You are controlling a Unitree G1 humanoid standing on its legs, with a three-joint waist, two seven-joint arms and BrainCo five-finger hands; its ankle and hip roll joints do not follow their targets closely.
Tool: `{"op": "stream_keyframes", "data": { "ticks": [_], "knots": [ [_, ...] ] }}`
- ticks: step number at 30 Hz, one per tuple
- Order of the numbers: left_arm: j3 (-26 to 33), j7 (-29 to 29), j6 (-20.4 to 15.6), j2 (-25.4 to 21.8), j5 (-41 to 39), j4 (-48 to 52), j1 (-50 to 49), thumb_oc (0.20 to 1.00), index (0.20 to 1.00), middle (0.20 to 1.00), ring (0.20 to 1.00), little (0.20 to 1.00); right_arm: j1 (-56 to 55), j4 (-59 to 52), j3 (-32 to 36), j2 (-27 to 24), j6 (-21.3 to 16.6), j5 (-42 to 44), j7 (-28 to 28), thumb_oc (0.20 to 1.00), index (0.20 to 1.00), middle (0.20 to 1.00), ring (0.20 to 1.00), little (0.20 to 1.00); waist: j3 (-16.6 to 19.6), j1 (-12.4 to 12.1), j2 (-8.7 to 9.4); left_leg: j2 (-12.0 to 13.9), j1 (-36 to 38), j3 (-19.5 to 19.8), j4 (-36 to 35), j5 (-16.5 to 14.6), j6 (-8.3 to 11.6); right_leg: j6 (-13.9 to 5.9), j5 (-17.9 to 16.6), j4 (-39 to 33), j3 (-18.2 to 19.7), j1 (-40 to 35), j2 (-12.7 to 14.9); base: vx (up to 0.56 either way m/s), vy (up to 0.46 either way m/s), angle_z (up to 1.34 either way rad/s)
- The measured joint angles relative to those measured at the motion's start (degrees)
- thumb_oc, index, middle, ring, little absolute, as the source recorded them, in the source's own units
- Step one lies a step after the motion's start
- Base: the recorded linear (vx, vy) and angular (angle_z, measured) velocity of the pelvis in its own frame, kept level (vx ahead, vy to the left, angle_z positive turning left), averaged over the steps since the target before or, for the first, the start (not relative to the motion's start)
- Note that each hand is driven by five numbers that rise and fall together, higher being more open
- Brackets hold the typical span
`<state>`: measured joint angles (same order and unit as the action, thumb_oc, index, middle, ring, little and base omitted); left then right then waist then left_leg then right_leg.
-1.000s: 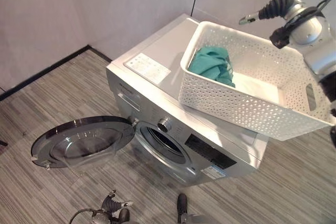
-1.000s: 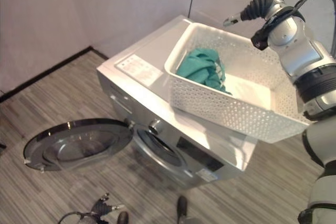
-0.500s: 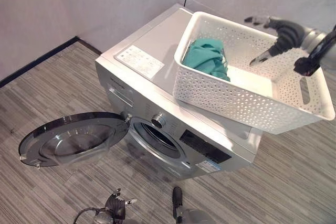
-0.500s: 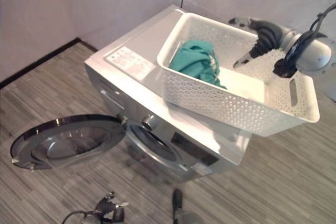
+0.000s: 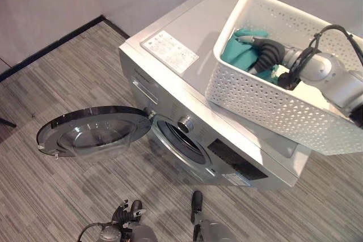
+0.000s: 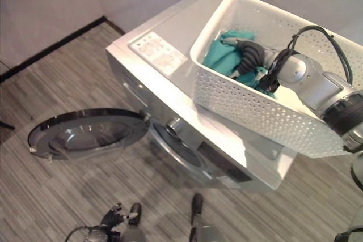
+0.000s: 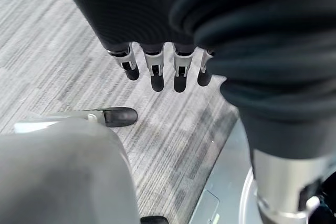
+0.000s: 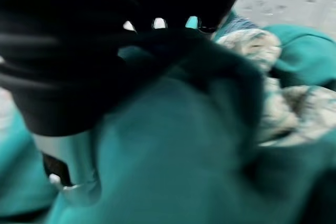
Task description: Grab the laundry basket,head to the washer,open it,put in the laundry and shut it.
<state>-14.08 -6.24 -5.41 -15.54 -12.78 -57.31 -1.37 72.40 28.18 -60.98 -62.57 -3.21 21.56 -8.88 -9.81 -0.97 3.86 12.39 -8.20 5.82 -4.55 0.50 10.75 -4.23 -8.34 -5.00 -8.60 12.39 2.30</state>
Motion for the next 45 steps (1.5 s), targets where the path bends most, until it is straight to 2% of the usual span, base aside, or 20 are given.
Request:
{"op": "stream_keyframes", "data": {
  "ticks": [4,7,8,9,10,17,22,26,29,31,35,38,43,45],
  "knots": [
    [0.35,-0.30,-0.31,0.04,-3.11,-0.07,0.73,1.000,1.000,1.000,1.000,1.000,2.64,6.90,-0.62,0.62,0.81,-3.21,-0.46,1.000,1.000,1.000,1.000,1.000,-0.59,-0.84,0.18,0.27,-2.14,1.02,0.33,0.31,0.27,0.25,-0.20,0.01,-0.85,1.45,-0.21,0.00,-0.048,0.11],
    [0.30,-0.29,-0.47,0.05,-3.13,-0.02,0.94,1.000,1.000,1.000,1.000,1.000,3.99,7.72,-1.83,0.79,1.87,-7.57,-2.27,1.000,1.000,1.000,1.000,1.000,-0.71,-0.90,0.39,0.28,-2.45,1.50,0.33,0.38,0.30,0.24,-0.17,0.01,-1.37,1.44,-0.21,0.01,-0.042,0.08],
    [0.29,-0.29,-0.59,0.00,-3.18,-0.03,1.07,1.000,1.000,1.000,1.000,1.000,4.60,7.07,-2.33,0.66,2.34,-8.95,-3.16,0.950,0.950,0.950,0.950,0.950,-0.80,-0.87,0.58,0.28,-2.45,1.51,0.33,0.43,0.31,0.24,-0.17,0.00,-1.37,1.44,-0.21,0.01,-0.037,0.02],
    [0.31,-0.29,-0.61,-0.05,-3.32,-0.07,1.24,1.000,1.000,1.000,1.000,1.000,5.05,6.32,-2.76,0.35,3.16,-9.54,-4.01,0.718,0.718,0.718,0.718,0.718,-0.89,-0.89,0.75,0.29,-2.46,1.55,0.31,0.49,0.34,0.24,-0.17,0.00,-1.38,1.44,-0.22,0.00,-0.036,0.00],
    [0.30,-0.29,-0.61,-0.11,-3.81,0.01,1.34,1.000,1.000,1.000,1.000,1.000,4.95,4.51,-2.75,-0.27,3.73,-10.19,-4.52,0.200,0.200,0.200,0.200,0.200,-1.04,-0.87,1.04,0.33,-2.43,1.55,0.27,0.55,0.39,0.24,-0.17,0.00,-1.39,1.43,-0.25,0.00,0.000,0.00],
    [-0.28,-0.26,-0.26,0.24,-4.80,-1.30,3.08,1.000,1.000,1.000,1.000,1.000,4.20,4.71,0.49,-0.46,4.27,-10.76,-5.13,0.200,0.200,0.200,0.200,0.200,-1.10,-0.71,1.59,0.67,-1.88,1.36,-0.42,1.01,0.50,0.49,-0.37,0.00,-1.27,1.32,-0.25,0.00,0.000,-0.01],
    [-0.43,-0.29,0.12,0.74,-4.79,-1.35,3.68,1.000,1.000,1.000,1.000,1.000,4.74,0.65,0.35,-1.01,4.36,-6.78,-3.89,0.200,0.200,0.200,0.200,0.200,-1.11,0.76,1.73,0.86,-1.59,1.05,-0.57,1.04,0.55,0.66,-0.52,0.02,-1.09,1.32,-0.40,0.00,0.004,-0.02],
    [-0.01,-0.28,0.21,1.09,-4.77,-1.22,3.62,1.000,1.000,1.000,1.000,1.000,5.31,-5.55,0.19,-5.25,2.85,-1.55,-1.81,0.200,0.200,0.200,0.200,0.200,-1.11,1.18,1.75,0.89,-0.21,0.42,-0.64,1.03,0.54,0.75,-0.59,0.03,-0.63,0.25,-0.44,0.02,0.006,-0.05],
    [0.39,-0.23,0.19,0.74,-4.62,-1.20,3.64,1.000,1.000,1.000,1.000,1.000,5.60,-3.08,2.60,-8.27,1.68,2.71,0.80,0.200,0.200,0.200,0.200,0.200,-0.82,1.49,2.22,0.87,1.04,0.23,-0.65,0.98,0.51,0.74,-0.53,0.01,-0.45,-1.04,-0.42,0.05,0.002,0.01],
    [0.30,-0.18,0.23,0.14,-3.95,-1.22,3.31,1.000,1.000,1.000,1.000,1.000,6.23,0.87,6.99,-9.04,1.58,5.21,3.63,0.200,0.200,0.200,0.200,0.200,-0.57,1.85,2.26,0.91,2.90,-0.08,-0.67,0.80,0.28,0.62,-0.33,-0.01,-0.12,-2.74,-0.44,0.04,0.018,-0.06],
    [-0.04,-0.20,0.26,-0.79,-1.81,0.69,3.23,1.000,1.000,1.000,1.000,1.000,8.92,5.46,10.33,-9.05,0.96,7.03,7.04,0.200,0.200,0.200,0.200,0.200,0.59,2.21,2.34,0.90,3.54,-0.31,-0.69,0.79,0.24,0.63,-0.26,-0.01,0.20,-3.25,-0.43,0.02,0.012,-0.03],
    [-0.85,-0.28,0.27,-1.22,-1.08,3.21,3.04,1.000,1.000,1.000,1.000,1.000,10.11,7.41,11.93,-8.60,0.73,7.01,10.66,0.200,0.200,0.200,0.200,0.200,3.18,2.20,2.26,0.94,4.05,-0.47,-0.69,0.75,0.15,0.66,-0.27,-0.02,0.30,-3.58,-0.48,0.01,0.007,-0.01],
    [-2.44,-1.15,0.24,-3.49,0.51,11.56,3.16,1.000,1.000,1.000,1.000,1.000,10.55,8.25,16.83,-5.15,0.69,6.77,15.49,0.200,0.200,0.200,0.200,0.200,5.53,2.56,2.07,0.82,4.90,-0.43,-0.69,0.69,0.02,0.77,-0.38,-0.02,0.28,-4.44,-0.39,0.00,0.000,0.00],
    [-3.03,-2.27,0.47,-5.70,2.67,17.86,3.57,1.000,1.000,1.000,1.000,1.000,10.67,7.89,20.11,-2.42,0.67,5.40,19.09,0.200,0.200,0.200,0.200,0.200,6.22,2.83,1.91,0.82,5.02,-0.41,-0.69,0.57,-0.23,0.78,-0.38,-0.02,0.31,-4.56,-0.39,0.00,0.000,0.00]
  ]
}}
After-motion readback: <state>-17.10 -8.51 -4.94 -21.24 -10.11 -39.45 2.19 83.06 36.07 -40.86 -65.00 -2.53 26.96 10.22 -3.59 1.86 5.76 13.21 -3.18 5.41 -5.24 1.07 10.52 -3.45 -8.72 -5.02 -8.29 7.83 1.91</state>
